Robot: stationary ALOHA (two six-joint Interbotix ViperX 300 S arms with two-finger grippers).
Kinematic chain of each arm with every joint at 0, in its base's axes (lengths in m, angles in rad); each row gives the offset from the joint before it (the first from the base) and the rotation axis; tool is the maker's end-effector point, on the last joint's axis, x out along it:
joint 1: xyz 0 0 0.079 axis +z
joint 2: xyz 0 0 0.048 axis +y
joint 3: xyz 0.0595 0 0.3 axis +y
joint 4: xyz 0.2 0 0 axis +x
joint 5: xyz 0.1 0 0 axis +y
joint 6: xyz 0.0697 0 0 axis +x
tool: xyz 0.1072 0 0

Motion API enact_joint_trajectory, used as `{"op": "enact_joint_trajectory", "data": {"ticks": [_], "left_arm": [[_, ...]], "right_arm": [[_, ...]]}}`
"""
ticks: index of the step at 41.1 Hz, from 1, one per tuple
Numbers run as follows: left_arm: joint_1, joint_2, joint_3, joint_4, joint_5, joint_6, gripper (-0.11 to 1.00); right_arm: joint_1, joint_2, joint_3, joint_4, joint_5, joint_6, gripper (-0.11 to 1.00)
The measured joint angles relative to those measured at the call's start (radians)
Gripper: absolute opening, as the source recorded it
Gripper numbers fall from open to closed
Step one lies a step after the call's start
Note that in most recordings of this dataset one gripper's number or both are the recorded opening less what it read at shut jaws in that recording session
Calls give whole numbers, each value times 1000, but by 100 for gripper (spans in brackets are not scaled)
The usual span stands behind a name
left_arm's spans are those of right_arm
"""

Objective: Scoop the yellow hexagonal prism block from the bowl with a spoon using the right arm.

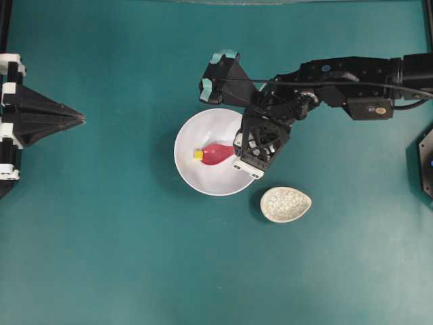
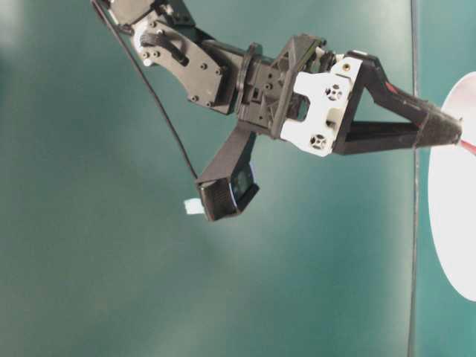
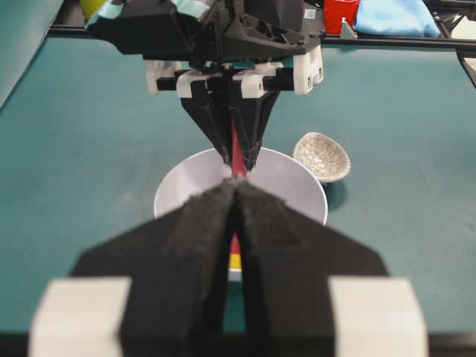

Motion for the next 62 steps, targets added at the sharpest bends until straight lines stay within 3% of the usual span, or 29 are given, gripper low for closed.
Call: {"op": "enact_joint_trajectory", "data": {"ticks": [32, 39, 46, 62], "left_arm": [[0, 0, 0, 0, 0, 0, 0], [0, 0, 0, 0, 0, 0, 0], [0, 0, -2, -2, 0, 0, 0], [0, 0, 0, -2, 0, -2, 0]], "right_arm": [[3, 0, 2, 3, -78, 40, 21], [3, 0, 18, 17, -97, 40, 21], [2, -6, 55, 43, -129, 40, 12], [3, -35, 98, 84, -184, 41, 12]]}}
